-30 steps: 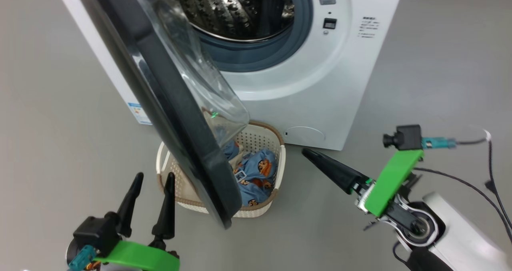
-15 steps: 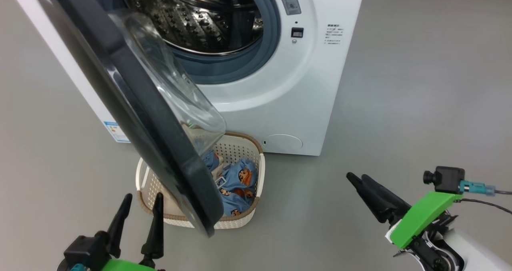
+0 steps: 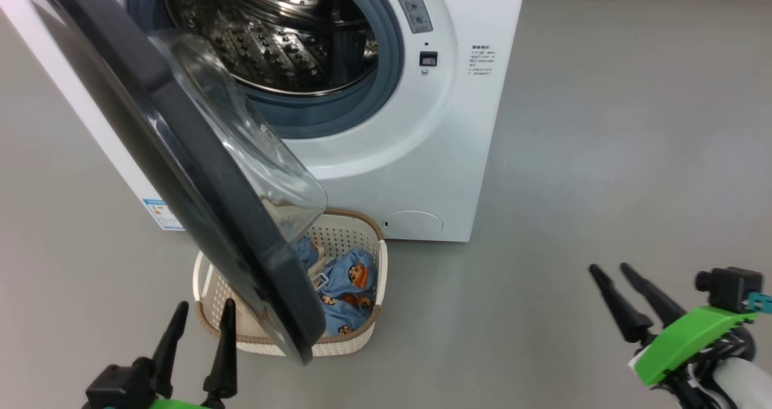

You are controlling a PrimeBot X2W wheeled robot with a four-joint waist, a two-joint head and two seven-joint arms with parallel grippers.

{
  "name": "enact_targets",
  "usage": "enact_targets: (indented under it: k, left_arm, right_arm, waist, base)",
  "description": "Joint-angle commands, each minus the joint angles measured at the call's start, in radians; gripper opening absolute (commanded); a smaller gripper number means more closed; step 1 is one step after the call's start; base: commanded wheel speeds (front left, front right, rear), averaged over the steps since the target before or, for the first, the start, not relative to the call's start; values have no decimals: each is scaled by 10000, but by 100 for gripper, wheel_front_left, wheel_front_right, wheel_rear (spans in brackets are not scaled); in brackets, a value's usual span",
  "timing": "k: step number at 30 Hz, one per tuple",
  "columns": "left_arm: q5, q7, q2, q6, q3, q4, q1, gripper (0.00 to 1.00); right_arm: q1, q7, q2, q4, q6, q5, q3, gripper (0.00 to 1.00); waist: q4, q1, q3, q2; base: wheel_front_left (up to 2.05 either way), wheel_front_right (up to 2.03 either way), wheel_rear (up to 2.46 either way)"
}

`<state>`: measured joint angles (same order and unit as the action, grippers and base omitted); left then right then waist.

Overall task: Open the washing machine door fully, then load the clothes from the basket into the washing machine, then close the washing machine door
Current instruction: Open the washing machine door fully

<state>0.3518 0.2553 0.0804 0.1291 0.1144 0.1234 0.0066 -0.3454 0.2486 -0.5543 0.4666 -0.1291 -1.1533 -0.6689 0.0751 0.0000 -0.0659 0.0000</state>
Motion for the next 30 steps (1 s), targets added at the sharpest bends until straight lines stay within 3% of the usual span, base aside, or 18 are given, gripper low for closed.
enact_targets:
  k: [1, 7, 13, 19, 30]
  left_arm:
    - [65, 65, 134, 15, -401, -264, -91, 100]
    - [59, 65, 127, 15, -538, -288, -25, 100]
    - [52, 65, 126, 15, -584, -354, -105, 100]
    - [17, 65, 147, 15, -568, -458, -143, 100]
    - [8, 65, 113, 15, -585, -416, -211, 100]
  right_arm:
    - [361, 126, -92, -64, -16, 461, 427, 100]
    - [1250, 129, 535, -194, -16, 2829, 2897, 100]
    - [2162, 130, 1503, -1183, -16, 4974, 5408, 100]
    - [2662, 131, 1947, -1931, -16, 6089, 6172, 100]
    - [3164, 131, 2500, -2288, -16, 6608, 6807, 100]
  waist:
    - [-27, 0, 14, 0]
    - [-61, 0, -25, 0]
    - [-39, 0, -74, 0]
    - [-32, 0, -108, 0]
    - [37, 0, -195, 0]
  base:
    - [0, 0, 0]
    - [0, 0, 0]
    - [0, 0, 0]
    - [0, 0, 0]
    - [0, 0, 0]
